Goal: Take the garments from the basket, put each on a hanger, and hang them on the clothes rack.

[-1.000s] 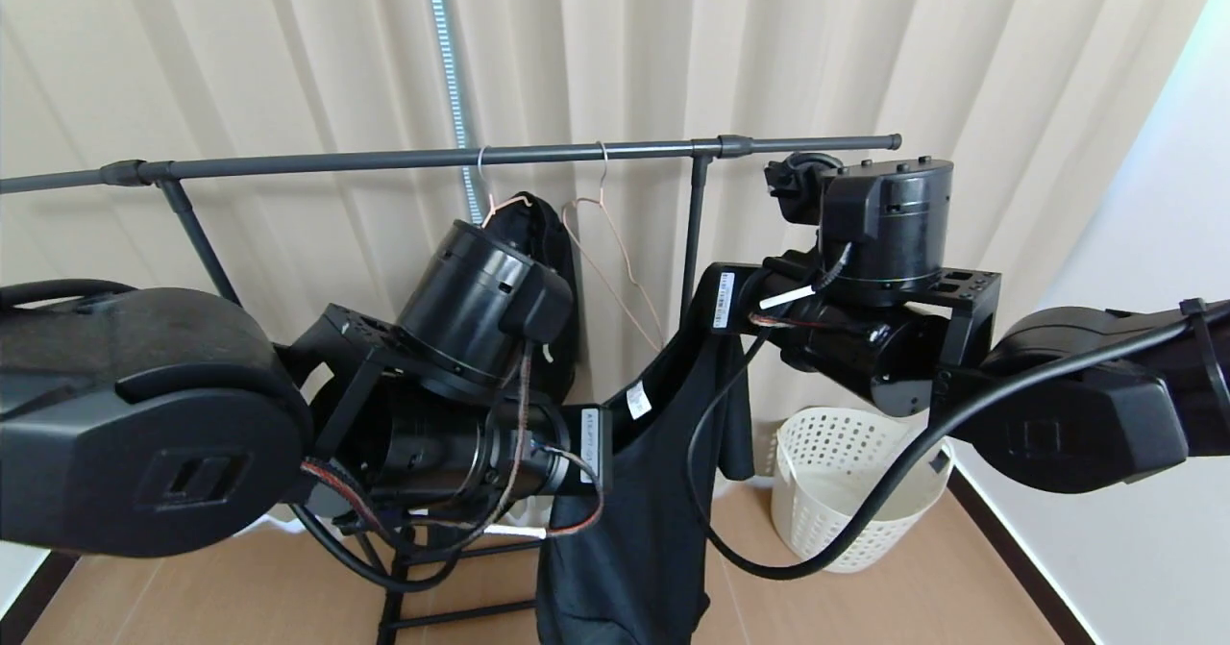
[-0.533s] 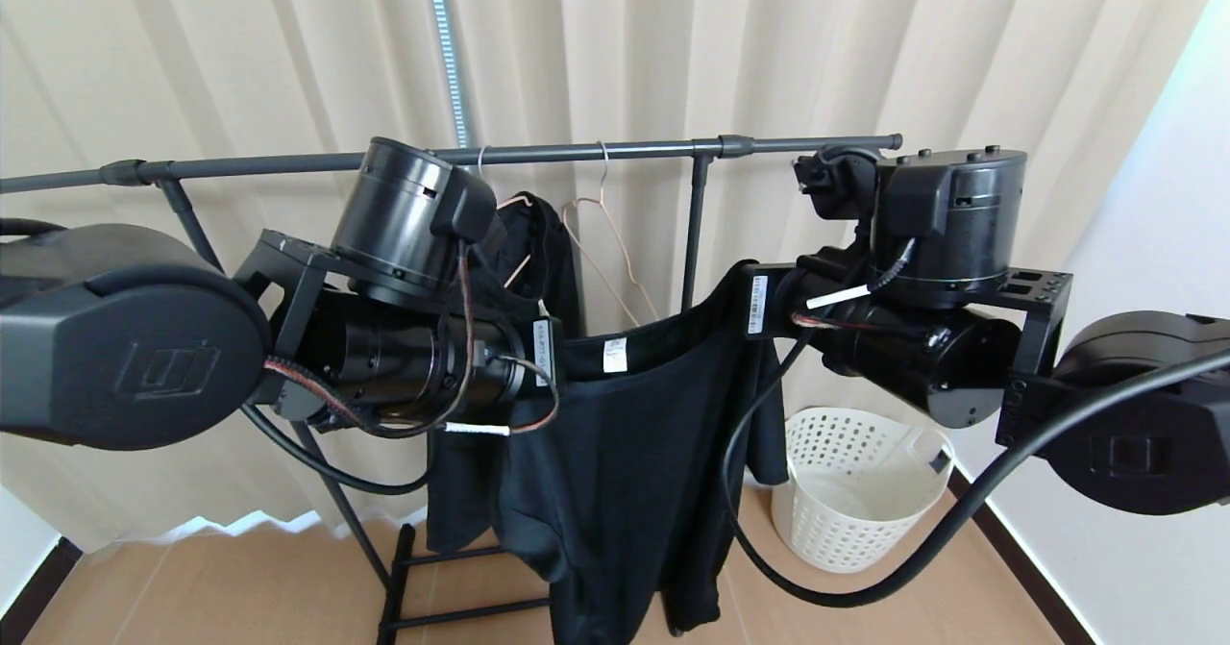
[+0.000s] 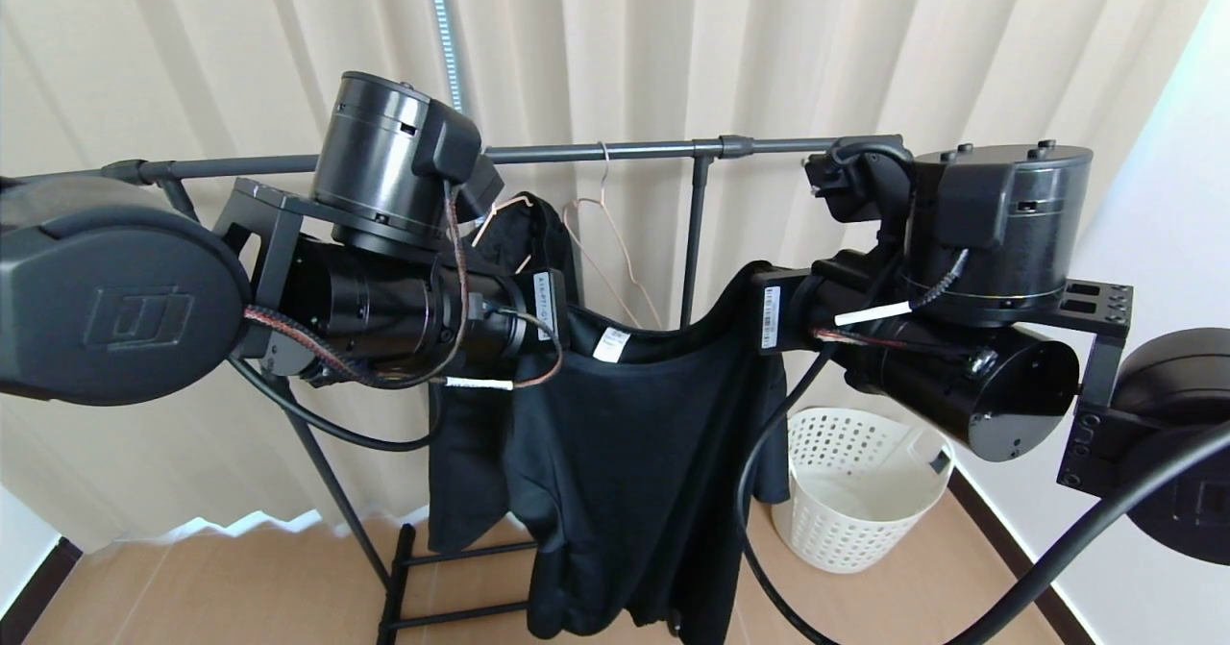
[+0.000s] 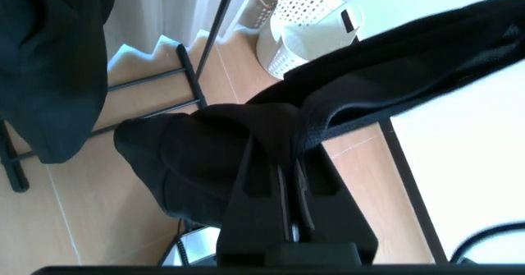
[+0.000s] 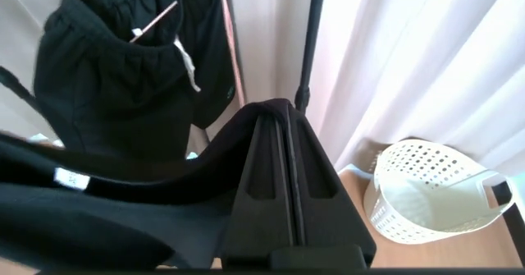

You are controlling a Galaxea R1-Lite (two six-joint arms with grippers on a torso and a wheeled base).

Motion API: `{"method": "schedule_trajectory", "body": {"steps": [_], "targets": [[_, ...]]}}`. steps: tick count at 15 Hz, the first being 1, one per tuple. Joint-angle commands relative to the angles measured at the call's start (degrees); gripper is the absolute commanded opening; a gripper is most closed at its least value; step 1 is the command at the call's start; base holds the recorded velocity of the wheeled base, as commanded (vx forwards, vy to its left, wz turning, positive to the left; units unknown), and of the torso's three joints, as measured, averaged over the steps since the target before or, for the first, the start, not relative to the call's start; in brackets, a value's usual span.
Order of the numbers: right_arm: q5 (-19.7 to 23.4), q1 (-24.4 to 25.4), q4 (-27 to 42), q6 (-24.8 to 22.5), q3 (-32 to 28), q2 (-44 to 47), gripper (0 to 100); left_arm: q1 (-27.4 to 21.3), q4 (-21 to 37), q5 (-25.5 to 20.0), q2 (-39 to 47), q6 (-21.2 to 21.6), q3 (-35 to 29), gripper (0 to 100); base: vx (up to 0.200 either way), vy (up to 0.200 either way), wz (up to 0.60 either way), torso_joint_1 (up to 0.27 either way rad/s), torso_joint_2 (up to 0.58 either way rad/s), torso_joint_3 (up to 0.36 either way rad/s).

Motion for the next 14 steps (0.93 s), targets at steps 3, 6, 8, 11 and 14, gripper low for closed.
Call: {"method": "schedule_trajectory", "body": {"steps": [3, 6, 8, 11, 14], "targets": [[-0.03, 0.07, 0.02, -0.07, -0.11, 0.14, 0, -0.03, -0.01, 0.02, -0.60, -0.03, 0.02, 0, 0.000, 0.000, 0.00, 0.000, 0.00, 0.000], [-0.03, -0.10, -0.07, -0.25, -0.29, 0.32, 0, -0.12, -0.72, -0.07, -0.69, -0.03, 0.29, 0, 0.000, 0.000, 0.00, 0.000, 0.00, 0.000], [-0.03, -0.46, -0.07, -0.25, -0.29, 0.49, 0, -0.21, -0.72, -0.07, -1.31, -0.03, 0.29, 0, 0.000, 0.000, 0.00, 0.000, 0.00, 0.000], [-0.03, -0.98, 0.02, -0.78, -0.20, 0.58, 0, -0.47, -2.12, 0.02, -1.31, -0.03, 0.20, 0, 0.000, 0.000, 0.00, 0.000, 0.00, 0.000], [0.06, -2.39, 0.02, -2.27, 0.15, 1.37, 0, -0.74, -3.18, 0.02, -1.31, -0.03, 0.11, 0, 0.000, 0.000, 0.00, 0.000, 0.00, 0.000]]}}
